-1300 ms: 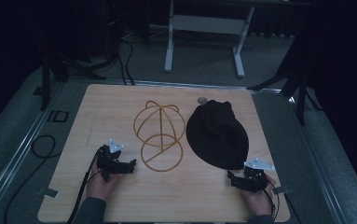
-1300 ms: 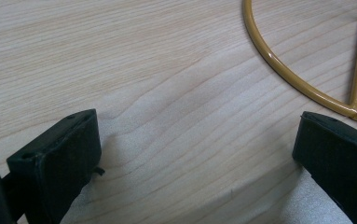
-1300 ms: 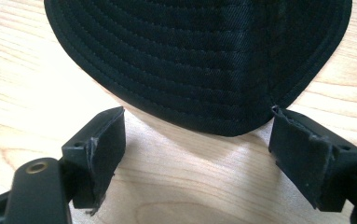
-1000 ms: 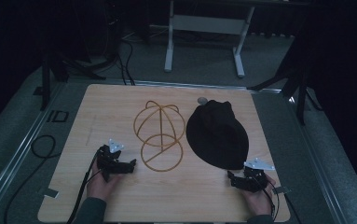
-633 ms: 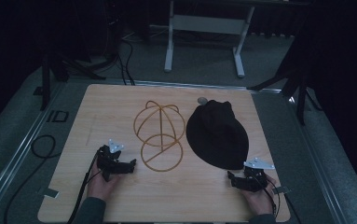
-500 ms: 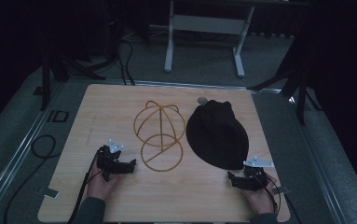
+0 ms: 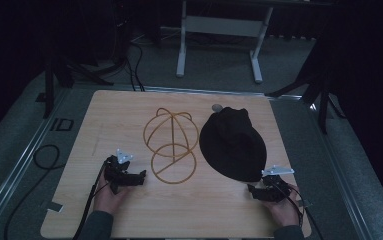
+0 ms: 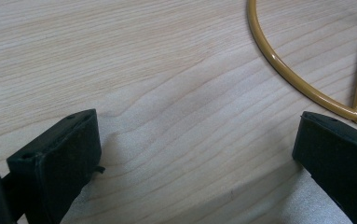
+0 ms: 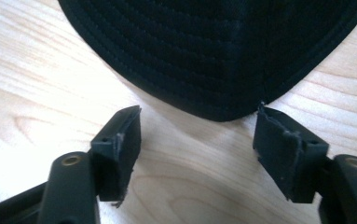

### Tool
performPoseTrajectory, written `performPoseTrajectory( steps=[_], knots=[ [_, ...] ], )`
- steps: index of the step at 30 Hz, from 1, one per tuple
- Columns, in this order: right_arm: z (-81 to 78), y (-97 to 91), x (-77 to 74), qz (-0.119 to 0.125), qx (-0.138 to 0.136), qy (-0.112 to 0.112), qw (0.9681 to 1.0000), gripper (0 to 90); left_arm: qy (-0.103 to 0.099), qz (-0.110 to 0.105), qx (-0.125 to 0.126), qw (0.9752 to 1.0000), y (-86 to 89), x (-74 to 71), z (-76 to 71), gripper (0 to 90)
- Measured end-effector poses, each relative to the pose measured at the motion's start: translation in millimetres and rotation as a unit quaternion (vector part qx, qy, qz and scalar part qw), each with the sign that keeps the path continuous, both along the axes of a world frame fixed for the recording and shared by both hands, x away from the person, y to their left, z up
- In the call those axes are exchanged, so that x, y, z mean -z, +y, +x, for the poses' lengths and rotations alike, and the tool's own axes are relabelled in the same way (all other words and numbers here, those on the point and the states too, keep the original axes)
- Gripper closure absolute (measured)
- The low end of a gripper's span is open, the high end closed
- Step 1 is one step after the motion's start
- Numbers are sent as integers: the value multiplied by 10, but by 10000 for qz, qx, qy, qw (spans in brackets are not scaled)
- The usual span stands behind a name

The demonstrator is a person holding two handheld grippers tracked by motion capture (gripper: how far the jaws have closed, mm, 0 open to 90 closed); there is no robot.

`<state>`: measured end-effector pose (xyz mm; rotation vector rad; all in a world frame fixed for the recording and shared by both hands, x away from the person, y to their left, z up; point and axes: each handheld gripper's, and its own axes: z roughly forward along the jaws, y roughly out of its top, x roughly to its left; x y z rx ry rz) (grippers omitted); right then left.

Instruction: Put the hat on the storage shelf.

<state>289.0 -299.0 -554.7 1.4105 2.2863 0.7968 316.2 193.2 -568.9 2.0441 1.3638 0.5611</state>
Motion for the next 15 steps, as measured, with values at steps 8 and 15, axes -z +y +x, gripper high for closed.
performPoseTrajectory(
  steps=[8,15],
  knots=[
    [12,-15,-105,-183,-58,58,9998,349,-1,-1,-3,10000,0,0,0,13],
    [40,-12,-177,-340,-97,94,9993,337,1,0,-2,10000,0,0,0,13]
  ],
)
